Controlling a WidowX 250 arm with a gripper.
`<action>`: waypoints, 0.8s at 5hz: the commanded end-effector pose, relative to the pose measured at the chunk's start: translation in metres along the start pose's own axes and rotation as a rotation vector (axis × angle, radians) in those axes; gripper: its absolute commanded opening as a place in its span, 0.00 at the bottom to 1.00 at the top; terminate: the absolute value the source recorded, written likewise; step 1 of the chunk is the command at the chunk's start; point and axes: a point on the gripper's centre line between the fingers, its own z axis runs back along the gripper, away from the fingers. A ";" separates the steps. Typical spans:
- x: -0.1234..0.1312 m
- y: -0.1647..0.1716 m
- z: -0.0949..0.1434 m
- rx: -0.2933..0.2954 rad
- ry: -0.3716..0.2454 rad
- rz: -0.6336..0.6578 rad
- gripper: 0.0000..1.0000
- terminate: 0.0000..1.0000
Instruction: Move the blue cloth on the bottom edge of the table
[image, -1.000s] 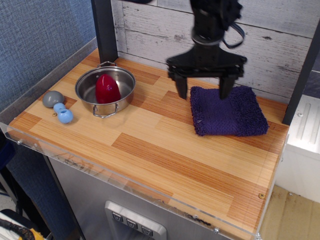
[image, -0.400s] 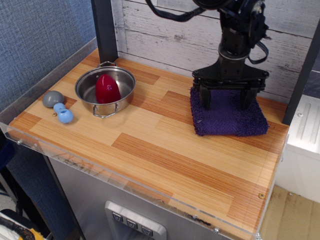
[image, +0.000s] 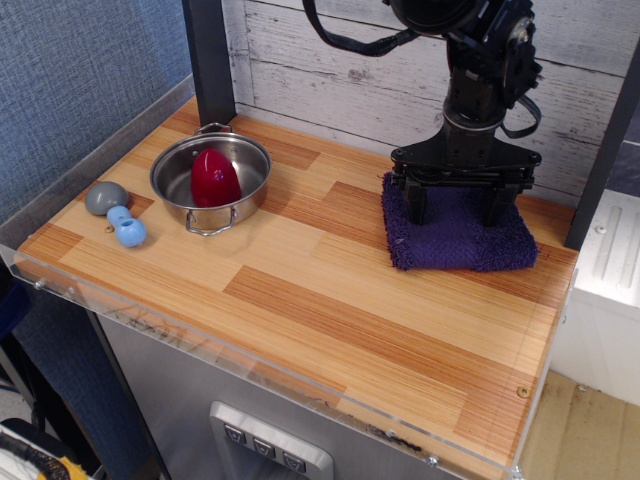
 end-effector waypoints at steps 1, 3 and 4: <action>-0.011 0.005 0.013 -0.005 -0.014 -0.019 1.00 0.00; -0.032 0.021 0.026 0.008 -0.019 -0.074 1.00 0.00; -0.049 0.030 0.033 0.013 -0.014 -0.095 1.00 0.00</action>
